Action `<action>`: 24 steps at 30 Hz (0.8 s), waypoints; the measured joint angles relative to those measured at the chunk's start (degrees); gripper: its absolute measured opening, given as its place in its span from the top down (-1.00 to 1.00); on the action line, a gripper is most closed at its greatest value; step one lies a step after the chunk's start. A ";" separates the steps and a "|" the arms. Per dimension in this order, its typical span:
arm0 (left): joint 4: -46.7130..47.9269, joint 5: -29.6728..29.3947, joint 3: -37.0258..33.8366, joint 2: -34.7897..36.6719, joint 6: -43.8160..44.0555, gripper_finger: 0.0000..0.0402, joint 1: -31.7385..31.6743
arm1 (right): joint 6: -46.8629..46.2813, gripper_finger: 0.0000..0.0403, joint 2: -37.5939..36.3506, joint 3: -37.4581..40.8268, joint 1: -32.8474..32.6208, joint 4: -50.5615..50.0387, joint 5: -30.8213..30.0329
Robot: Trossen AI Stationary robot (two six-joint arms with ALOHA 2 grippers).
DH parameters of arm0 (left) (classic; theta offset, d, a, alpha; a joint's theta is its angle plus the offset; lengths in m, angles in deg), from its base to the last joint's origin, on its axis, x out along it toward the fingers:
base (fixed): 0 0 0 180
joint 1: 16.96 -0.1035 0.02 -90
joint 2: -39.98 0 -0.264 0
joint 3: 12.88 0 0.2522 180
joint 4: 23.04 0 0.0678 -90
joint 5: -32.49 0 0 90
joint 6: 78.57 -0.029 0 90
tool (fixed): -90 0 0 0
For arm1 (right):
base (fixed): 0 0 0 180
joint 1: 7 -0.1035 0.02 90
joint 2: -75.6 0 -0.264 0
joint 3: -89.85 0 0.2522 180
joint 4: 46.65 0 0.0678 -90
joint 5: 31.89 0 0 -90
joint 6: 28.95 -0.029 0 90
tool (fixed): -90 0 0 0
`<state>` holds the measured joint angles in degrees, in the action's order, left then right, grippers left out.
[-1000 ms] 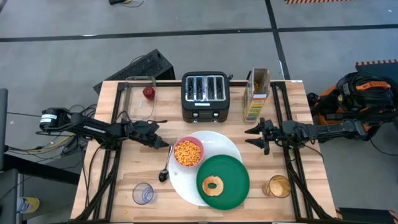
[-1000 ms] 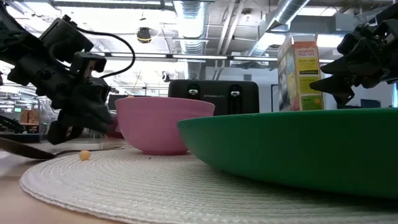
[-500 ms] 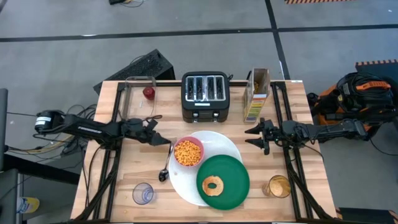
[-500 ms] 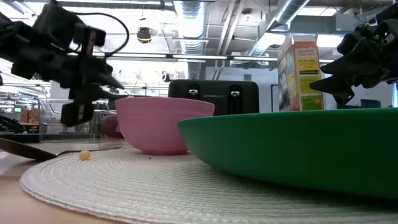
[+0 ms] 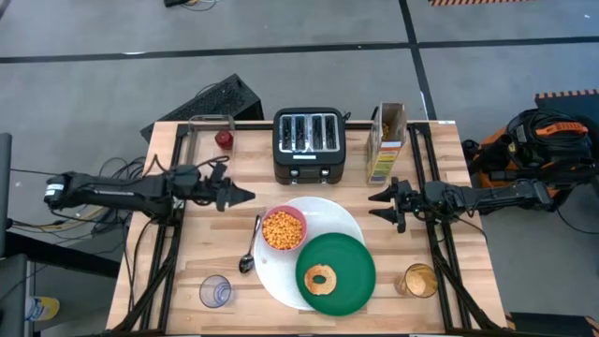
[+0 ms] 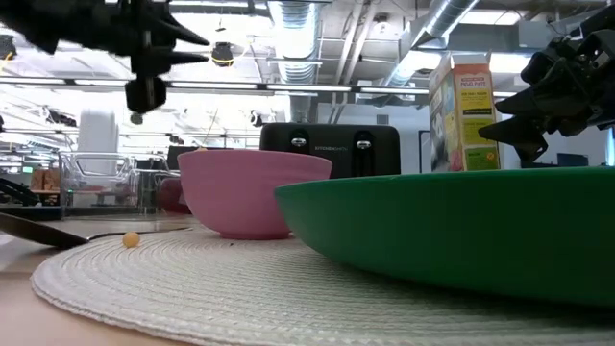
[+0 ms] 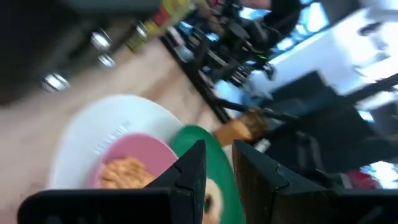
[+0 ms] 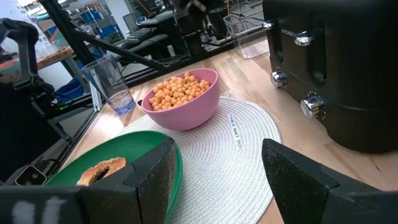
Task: Arrange a breakfast setting
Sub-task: Put the apple on the green plate on the top right of the toasted bread
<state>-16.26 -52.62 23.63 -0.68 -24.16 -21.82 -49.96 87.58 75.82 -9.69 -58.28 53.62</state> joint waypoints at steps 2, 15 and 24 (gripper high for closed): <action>6.11 -2.95 3.77 0.58 -1.98 0.68 -0.28 | 0.00 -0.29 0.01 0.01 0.01 0.00 0.00; 45.39 -23.25 26.67 -3.27 -6.42 0.68 -4.32 | 0.00 -0.29 0.01 0.01 -0.02 0.00 0.00; 50.08 -31.51 28.17 -4.47 4.56 0.51 -10.59 | 0.00 -0.29 0.00 0.02 0.01 0.00 0.00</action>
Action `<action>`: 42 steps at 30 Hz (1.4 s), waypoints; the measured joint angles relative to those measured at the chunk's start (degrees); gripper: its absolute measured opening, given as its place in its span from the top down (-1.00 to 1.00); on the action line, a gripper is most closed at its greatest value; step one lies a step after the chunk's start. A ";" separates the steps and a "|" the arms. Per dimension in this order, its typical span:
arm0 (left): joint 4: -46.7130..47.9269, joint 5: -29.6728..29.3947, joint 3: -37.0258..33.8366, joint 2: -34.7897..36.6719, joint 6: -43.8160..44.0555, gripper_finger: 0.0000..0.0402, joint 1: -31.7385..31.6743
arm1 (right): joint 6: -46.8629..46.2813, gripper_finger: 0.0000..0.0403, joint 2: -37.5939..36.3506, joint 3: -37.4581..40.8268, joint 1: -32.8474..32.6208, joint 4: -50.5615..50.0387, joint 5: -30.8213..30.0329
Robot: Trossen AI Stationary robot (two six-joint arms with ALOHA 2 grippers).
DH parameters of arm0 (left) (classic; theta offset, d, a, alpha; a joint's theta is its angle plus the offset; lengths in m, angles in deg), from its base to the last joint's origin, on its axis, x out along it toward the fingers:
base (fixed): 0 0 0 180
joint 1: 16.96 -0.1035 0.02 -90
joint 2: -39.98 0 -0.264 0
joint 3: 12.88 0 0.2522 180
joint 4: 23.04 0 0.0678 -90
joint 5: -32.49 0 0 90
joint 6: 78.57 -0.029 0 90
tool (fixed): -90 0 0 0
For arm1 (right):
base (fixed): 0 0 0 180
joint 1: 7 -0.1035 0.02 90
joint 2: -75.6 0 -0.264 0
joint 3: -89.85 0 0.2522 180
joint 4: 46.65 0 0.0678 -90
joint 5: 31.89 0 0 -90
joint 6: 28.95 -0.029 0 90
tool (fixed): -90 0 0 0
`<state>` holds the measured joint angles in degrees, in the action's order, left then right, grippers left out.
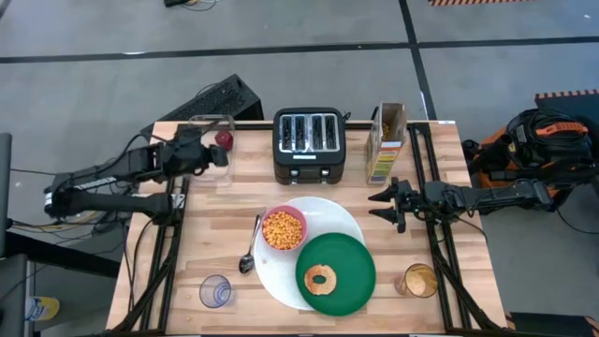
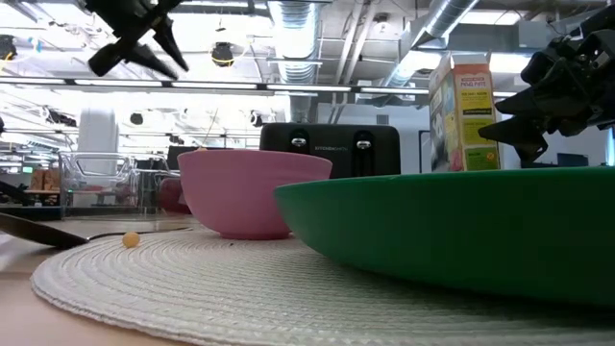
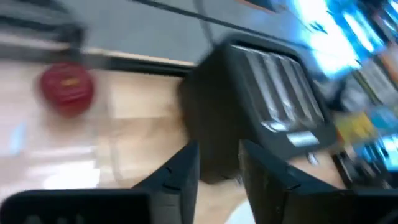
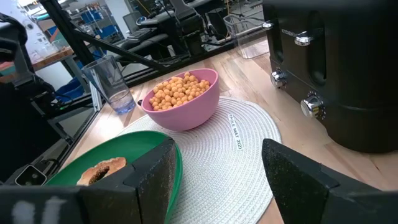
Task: Arrange a breakfast setting
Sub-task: Put the apple on the green plate on the top right of the toasted bread
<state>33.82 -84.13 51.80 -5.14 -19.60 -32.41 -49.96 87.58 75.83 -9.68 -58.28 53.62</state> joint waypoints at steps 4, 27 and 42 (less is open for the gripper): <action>5.27 -3.03 0.00 -0.38 9.41 0.27 -2.11 | 0.00 -0.29 0.01 0.00 0.00 0.00 0.00; -0.82 -3.60 -0.02 -17.49 2.61 -0.97 -23.24 | 0.00 -0.29 -0.01 0.00 -0.02 0.00 0.00; -4.90 6.21 -0.02 -27.32 -9.96 -0.96 -33.34 | 0.00 -0.29 0.01 0.00 -0.02 0.00 0.00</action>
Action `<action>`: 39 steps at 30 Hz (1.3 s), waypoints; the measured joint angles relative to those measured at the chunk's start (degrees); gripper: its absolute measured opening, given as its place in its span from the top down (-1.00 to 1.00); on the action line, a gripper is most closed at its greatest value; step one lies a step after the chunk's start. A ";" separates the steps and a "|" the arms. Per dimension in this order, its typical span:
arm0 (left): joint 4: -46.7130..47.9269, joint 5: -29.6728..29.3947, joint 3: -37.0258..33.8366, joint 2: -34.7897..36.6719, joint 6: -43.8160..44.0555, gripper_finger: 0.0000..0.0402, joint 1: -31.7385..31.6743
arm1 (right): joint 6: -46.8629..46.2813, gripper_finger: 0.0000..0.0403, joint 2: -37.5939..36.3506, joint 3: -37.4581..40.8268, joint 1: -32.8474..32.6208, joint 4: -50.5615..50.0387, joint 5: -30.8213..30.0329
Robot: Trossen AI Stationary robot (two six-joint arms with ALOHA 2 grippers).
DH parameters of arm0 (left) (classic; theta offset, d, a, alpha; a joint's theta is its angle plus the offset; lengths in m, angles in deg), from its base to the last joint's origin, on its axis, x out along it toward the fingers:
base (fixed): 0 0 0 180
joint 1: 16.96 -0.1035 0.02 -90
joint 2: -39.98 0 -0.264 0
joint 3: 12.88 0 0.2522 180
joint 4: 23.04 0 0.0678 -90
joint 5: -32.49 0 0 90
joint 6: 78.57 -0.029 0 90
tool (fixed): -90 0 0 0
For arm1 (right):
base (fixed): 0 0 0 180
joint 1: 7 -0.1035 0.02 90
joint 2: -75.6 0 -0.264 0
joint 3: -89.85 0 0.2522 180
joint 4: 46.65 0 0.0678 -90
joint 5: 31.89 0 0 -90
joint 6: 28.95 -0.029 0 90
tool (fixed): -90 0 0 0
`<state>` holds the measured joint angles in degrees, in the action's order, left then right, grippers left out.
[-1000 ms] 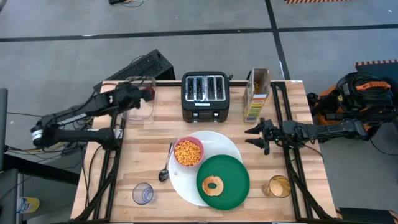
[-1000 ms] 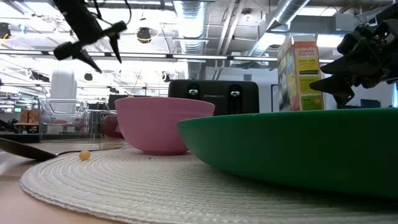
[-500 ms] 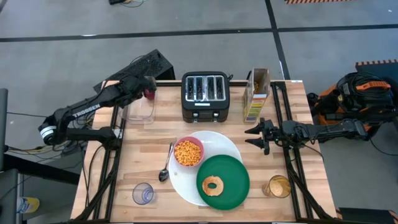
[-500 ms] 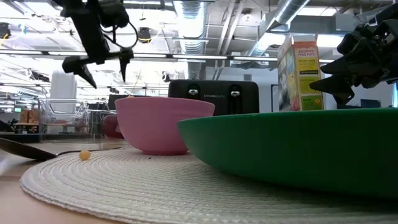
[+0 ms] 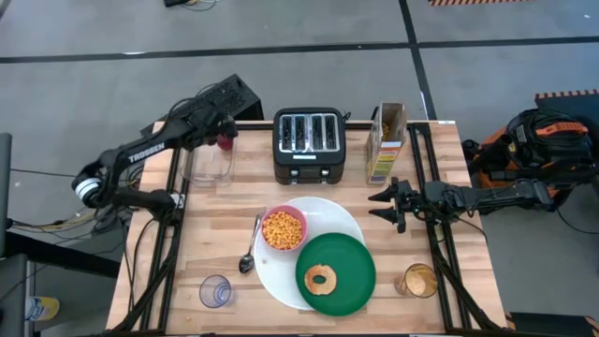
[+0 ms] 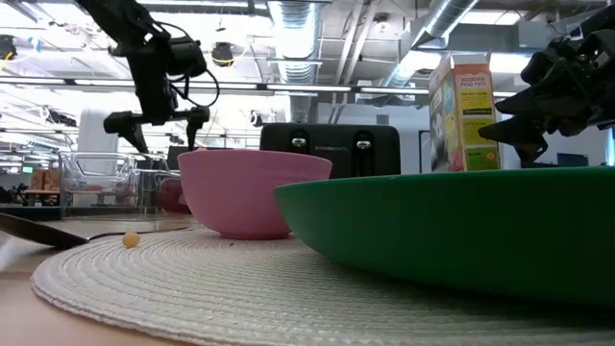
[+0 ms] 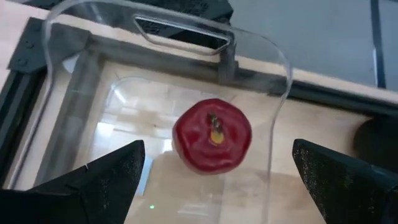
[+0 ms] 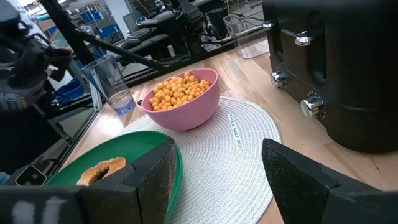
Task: Arrange a breakfast setting
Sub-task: Put the apple on the green plate on the top right of the toasted bread
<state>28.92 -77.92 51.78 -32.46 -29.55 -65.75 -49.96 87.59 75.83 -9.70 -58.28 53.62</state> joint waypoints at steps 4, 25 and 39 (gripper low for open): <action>-0.38 3.64 0.00 -2.14 -2.09 -0.96 -2.67 | 0.00 -0.29 -0.02 0.00 0.01 0.00 0.00; -4.85 7.78 -0.04 -10.18 -6.31 -0.96 -5.74 | 0.00 -0.29 0.00 -0.01 0.00 0.00 0.00; -5.84 8.70 -0.33 -10.19 -10.81 -0.96 -8.77 | 0.00 -0.29 0.00 -0.02 0.00 0.00 0.00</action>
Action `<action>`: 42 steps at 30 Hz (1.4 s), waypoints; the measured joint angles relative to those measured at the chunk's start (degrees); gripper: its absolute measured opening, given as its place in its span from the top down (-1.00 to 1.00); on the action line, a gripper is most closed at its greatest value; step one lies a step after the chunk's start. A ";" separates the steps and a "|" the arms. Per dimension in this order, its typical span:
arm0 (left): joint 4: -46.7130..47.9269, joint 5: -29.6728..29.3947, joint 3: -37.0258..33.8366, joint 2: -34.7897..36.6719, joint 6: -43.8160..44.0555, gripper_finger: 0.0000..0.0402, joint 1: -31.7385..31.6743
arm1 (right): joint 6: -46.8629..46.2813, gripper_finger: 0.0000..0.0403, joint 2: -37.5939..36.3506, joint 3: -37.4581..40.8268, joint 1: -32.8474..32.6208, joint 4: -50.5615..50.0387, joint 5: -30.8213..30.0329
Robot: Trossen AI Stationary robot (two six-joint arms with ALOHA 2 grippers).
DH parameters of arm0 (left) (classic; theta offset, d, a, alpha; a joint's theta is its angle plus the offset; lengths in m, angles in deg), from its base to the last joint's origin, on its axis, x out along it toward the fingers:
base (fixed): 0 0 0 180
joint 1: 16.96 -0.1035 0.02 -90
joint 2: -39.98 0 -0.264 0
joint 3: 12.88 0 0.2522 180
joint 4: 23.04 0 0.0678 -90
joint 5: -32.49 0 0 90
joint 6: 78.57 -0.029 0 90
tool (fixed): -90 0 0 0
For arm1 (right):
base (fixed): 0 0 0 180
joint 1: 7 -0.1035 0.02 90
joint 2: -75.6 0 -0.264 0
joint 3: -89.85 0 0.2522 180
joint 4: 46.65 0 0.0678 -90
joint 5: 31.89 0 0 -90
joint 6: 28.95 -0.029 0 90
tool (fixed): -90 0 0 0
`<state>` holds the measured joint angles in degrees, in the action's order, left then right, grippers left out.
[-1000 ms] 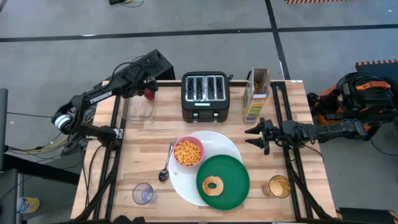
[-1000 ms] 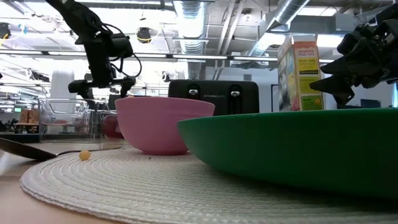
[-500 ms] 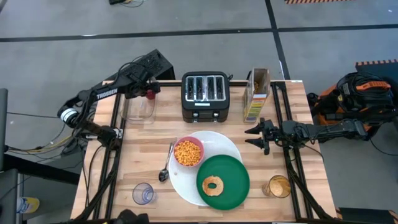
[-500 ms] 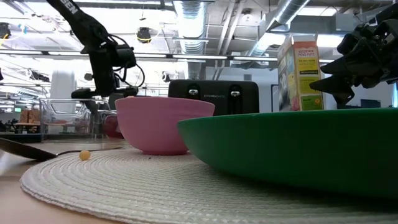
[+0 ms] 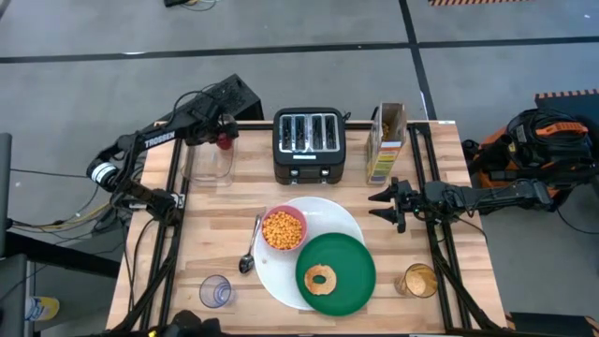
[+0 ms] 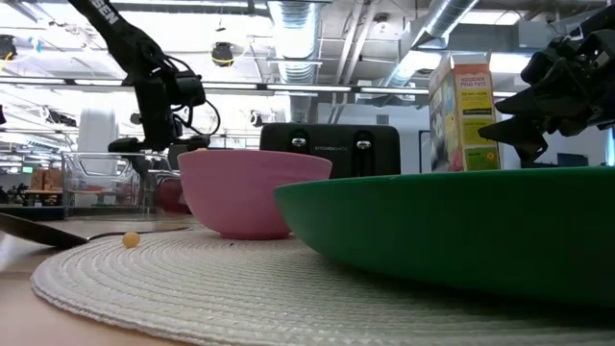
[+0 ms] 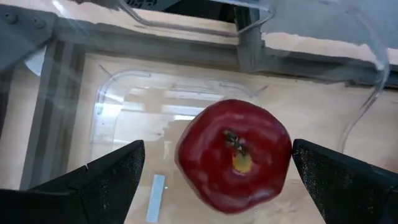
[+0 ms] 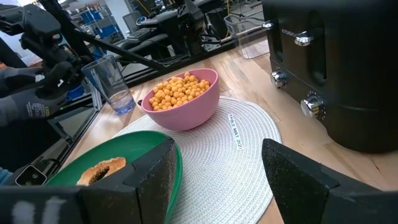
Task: Arrange a breakfast setting
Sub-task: Put the apple on the green plate on the top right of the toasted bread
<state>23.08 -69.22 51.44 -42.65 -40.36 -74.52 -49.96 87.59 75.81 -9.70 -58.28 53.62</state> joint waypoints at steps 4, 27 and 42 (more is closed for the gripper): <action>-0.82 0.07 -1.41 0.00 -0.48 -0.96 -0.02 | 0.00 -0.29 0.00 0.00 0.00 0.00 0.00; -4.96 3.92 -4.82 -0.02 -2.02 -0.64 -2.89 | 0.00 -0.29 -0.01 0.02 0.02 0.00 0.00; -3.89 4.36 -4.71 0.08 -1.75 -0.37 -2.91 | 0.00 -0.29 0.00 0.01 0.01 0.00 0.00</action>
<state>19.19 -64.86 46.73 -42.57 -42.11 -77.43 -49.96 87.58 75.83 -9.69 -58.28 53.62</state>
